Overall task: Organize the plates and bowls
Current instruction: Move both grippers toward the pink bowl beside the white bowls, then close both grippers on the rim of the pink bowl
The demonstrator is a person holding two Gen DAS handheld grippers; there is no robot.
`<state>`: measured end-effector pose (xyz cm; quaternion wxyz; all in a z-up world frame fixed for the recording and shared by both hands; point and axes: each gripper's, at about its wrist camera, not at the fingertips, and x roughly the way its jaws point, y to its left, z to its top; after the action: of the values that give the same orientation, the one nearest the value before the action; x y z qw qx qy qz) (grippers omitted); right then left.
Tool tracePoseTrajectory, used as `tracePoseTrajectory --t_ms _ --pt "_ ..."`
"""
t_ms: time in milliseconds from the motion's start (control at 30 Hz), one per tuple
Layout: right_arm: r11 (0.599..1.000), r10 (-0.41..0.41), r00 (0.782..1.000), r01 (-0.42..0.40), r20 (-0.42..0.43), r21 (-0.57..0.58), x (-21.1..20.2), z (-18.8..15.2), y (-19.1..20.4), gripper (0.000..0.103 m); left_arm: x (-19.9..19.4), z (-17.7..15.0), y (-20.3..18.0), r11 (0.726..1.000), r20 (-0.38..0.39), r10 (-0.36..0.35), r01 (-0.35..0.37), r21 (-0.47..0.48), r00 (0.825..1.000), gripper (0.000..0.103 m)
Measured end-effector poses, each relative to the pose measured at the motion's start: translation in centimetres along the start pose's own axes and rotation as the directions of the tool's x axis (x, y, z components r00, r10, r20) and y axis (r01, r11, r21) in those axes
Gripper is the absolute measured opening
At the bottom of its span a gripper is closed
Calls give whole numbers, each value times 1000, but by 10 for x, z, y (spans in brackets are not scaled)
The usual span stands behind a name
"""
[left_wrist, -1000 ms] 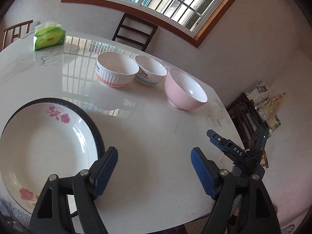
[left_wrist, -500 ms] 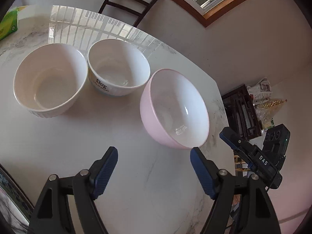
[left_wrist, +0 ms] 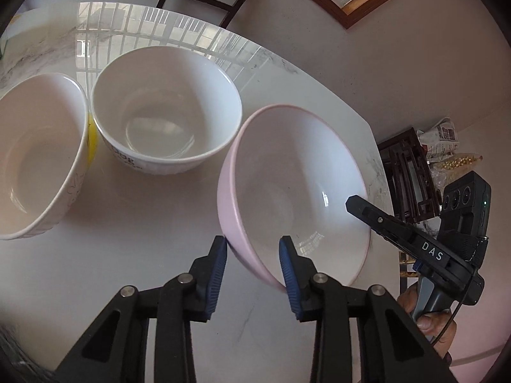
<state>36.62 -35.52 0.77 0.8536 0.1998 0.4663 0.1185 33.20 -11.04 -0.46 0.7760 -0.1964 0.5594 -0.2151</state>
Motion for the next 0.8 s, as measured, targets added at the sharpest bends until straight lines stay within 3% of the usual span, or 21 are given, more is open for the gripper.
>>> tracePoseTrajectory --t_ms 133,200,300,567,800 --pt "1000 -7 1000 7 -4 -7 -8 -6 7 14 -5 -12 4 1000 -23 9 -10 -25 1000 28" --pt "1000 17 1000 -17 -11 2 -15 -9 9 14 -17 -24 6 999 -33 -13 11 -47 999 28" --pt "999 38 999 -38 -25 -13 -28 -23 21 14 -46 -49 3 1000 -5 11 -11 -26 1000 28" --pt "991 99 991 -106 -90 -83 -68 -103 62 14 -117 -130 21 1000 15 18 -18 -3 1000 28" --pt "982 118 984 -136 -136 -132 -82 -171 92 15 -139 -190 41 999 -16 31 -31 -6 999 28"
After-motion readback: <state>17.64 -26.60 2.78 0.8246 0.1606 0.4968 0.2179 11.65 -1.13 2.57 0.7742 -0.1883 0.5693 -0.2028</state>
